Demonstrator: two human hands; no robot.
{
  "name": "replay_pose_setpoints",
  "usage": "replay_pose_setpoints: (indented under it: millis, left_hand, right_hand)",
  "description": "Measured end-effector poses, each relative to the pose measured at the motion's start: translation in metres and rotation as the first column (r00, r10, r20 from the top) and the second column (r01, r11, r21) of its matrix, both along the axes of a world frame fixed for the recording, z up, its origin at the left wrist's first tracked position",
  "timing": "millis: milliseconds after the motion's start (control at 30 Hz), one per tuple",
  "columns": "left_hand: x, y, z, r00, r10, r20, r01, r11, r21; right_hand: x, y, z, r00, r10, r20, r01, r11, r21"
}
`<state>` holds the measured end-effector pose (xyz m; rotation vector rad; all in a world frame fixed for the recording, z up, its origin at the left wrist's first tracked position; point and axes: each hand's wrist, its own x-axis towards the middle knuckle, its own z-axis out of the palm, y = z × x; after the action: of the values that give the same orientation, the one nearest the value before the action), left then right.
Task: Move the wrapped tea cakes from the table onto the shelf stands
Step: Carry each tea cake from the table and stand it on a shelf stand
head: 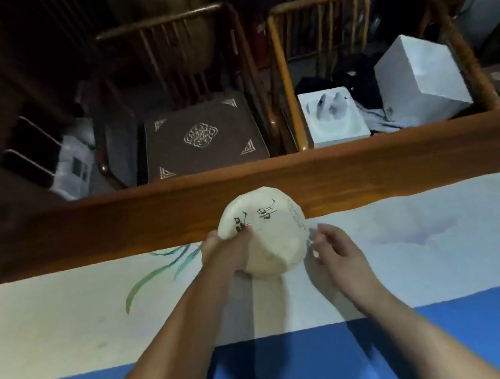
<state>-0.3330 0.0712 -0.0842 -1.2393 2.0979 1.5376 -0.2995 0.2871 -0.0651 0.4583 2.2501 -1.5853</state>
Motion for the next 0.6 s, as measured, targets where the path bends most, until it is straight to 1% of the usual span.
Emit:
replay_pose_setpoints:
  millis: [67, 133, 200, 267, 333, 367, 433, 500, 533, 600]
  left_hand:
    - [-0.002, 0.002, 0.004, 1.000, 0.009, 0.021, -0.010, 0.999, 0.033]
    - [-0.003, 0.001, 0.001, 0.999, 0.022, 0.029, -0.024, 0.997, 0.074]
    - [0.000, 0.001, 0.000, 1.000, 0.015, 0.011, -0.016, 0.997, 0.081]
    - [0.002, 0.001, -0.003, 0.998, 0.056, -0.018, -0.053, 0.988, 0.142]
    - [0.004, 0.000, -0.005, 0.992, 0.089, -0.091, -0.069, 0.976, 0.207]
    - [0.006, 0.001, -0.003, 0.987, 0.096, -0.131, -0.065, 0.972, 0.228]
    - [0.009, 0.001, 0.008, 0.978, 0.061, -0.198, -0.006, 0.963, 0.268]
    - [0.012, -0.002, 0.022, 0.969, 0.000, -0.248, 0.078, 0.948, 0.307]
    - [0.012, -0.006, 0.030, 0.967, -0.022, -0.254, 0.107, 0.939, 0.328]
    - [0.009, -0.017, 0.049, 0.958, -0.106, -0.267, 0.201, 0.911, 0.359]
  right_hand:
    - [-0.046, -0.020, -0.006, 0.988, 0.154, 0.003, -0.154, 0.986, 0.059]
    - [-0.077, -0.036, -0.011, 0.964, 0.266, 0.011, -0.264, 0.954, 0.141]
    - [-0.098, -0.045, -0.011, 0.938, 0.339, 0.071, -0.347, 0.912, 0.219]
    - [-0.111, -0.046, -0.010, 0.919, 0.368, 0.139, -0.390, 0.897, 0.207]
    - [-0.118, -0.046, -0.007, 0.906, 0.378, 0.191, -0.400, 0.911, 0.098]
    - [-0.117, -0.045, -0.005, 0.909, 0.359, 0.213, -0.370, 0.929, 0.012]
    - [-0.109, -0.042, -0.001, 0.925, 0.281, 0.257, -0.239, 0.954, -0.183]
    - [-0.094, -0.034, 0.006, 0.924, 0.241, 0.297, -0.139, 0.935, -0.327]
    - [-0.088, -0.027, 0.010, 0.912, 0.278, 0.302, -0.149, 0.910, -0.387]
    - [-0.083, -0.009, 0.020, 0.863, 0.406, 0.300, -0.237, 0.851, -0.469]
